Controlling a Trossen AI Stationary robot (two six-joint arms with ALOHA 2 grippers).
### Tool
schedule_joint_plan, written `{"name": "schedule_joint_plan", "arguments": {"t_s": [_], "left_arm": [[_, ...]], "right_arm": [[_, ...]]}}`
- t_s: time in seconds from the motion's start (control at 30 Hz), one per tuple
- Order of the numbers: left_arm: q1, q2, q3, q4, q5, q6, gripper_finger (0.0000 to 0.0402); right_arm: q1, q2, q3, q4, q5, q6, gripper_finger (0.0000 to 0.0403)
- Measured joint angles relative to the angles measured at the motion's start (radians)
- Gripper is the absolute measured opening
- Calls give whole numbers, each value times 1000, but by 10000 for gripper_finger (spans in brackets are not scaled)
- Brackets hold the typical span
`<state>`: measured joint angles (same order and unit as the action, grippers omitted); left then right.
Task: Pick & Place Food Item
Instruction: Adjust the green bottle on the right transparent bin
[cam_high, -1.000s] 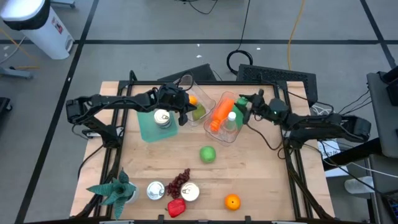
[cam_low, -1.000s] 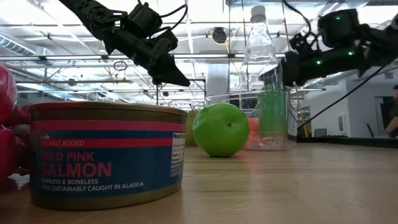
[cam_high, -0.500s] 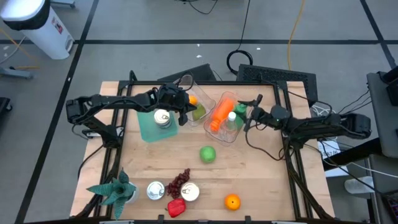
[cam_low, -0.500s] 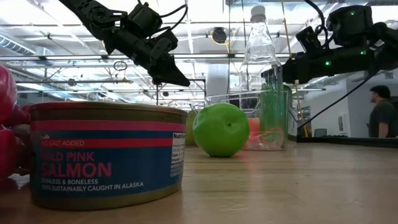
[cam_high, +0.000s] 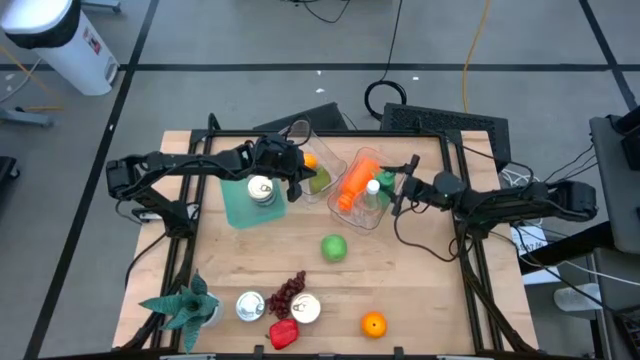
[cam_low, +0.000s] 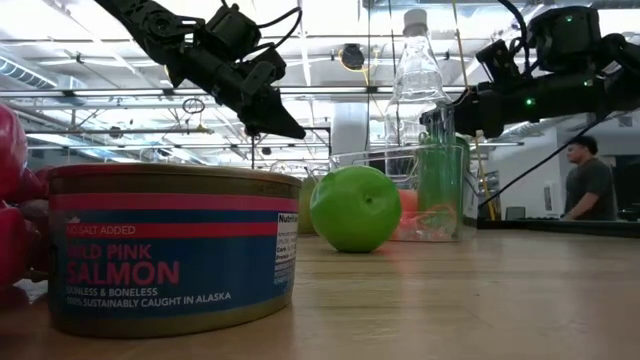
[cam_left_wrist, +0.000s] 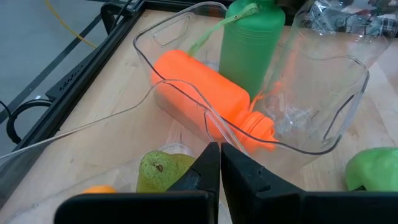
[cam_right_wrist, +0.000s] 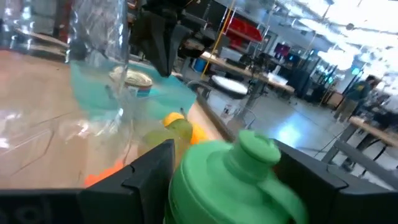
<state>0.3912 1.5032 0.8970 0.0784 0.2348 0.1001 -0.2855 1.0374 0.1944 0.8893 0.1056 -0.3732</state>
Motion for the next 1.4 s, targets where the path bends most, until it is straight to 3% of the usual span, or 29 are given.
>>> {"name": "schedule_joint_plan", "arguments": {"t_s": [0.67, 1.0, 1.2, 1.27, 1.4], "left_arm": [[0, 0, 0, -1, 1, -4, 24], [-1, 0, 0, -24, 1, -4, 24], [-1, 0, 0, -24, 2, -1, 24], [-1, 0, 0, -24, 2, 0, 24], [-1, 0, 0, -23, 2, 9, 24]], "right_arm": [[0, -23, -3, 15, -1, 96, 312], [0, -196, -3, -88, -9, 100, 322], [-23, -318, 30, -69, -82, 149, 317], [-67, -351, 101, -191, -97, 186, 303], [-196, -326, 350, -663, -179, 260, 258]]}}
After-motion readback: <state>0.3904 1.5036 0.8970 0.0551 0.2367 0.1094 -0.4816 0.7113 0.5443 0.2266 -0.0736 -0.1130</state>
